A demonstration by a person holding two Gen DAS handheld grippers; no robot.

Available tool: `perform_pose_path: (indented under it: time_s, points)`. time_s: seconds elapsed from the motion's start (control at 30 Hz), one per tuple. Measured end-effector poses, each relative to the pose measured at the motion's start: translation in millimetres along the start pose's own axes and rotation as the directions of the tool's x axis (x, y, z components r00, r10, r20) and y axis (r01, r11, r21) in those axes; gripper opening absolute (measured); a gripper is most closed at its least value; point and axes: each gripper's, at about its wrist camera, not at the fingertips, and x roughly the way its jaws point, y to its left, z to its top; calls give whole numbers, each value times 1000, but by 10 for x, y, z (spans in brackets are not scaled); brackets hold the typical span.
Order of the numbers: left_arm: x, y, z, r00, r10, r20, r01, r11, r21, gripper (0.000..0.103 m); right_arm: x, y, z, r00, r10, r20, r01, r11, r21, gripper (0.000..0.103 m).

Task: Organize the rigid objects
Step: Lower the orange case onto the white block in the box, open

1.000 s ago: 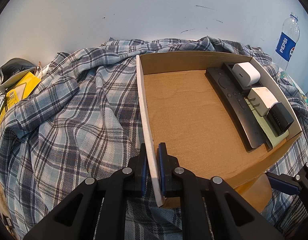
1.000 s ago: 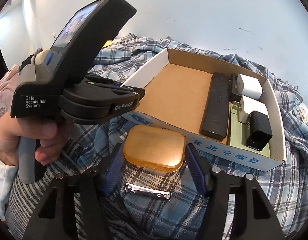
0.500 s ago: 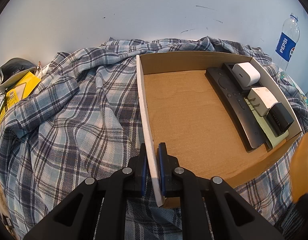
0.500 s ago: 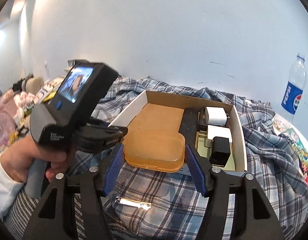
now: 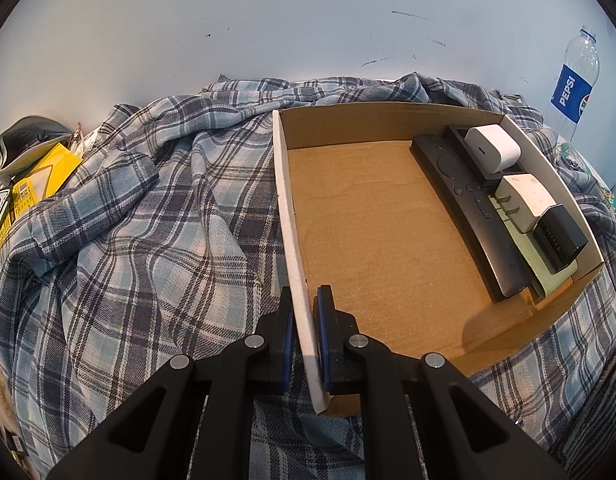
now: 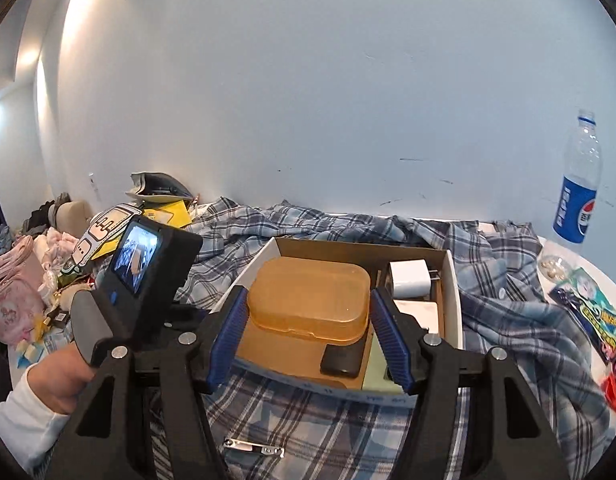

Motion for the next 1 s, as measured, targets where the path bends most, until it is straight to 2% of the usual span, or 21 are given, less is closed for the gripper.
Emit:
perform_pose_path:
  time_s: [0.23,0.37,0.5,0.73,1.0]
  points:
    - [0,1,0,1000,1,0,-1,1000,1,10,193,-352,210,997,-78,-4,78,997,-15,61]
    - [0,1,0,1000,0,0,0,1000,0,10,444,-583,115,987,-155,-41,153,987,-56,61]
    - [0,1,0,1000,0,0,0,1000,0,10,619,-693,-36,984,-158,-87,155,987,-40,61]
    - [1,5,-2,1000,0,0,0,1000,0,10,860,-723,-117,965,-197,-173,188,980,-65,61]
    - [0,0,0,1000,0,0,0,1000,0,10,865,-696,-141,961,-230,-150,219,972,-86,61]
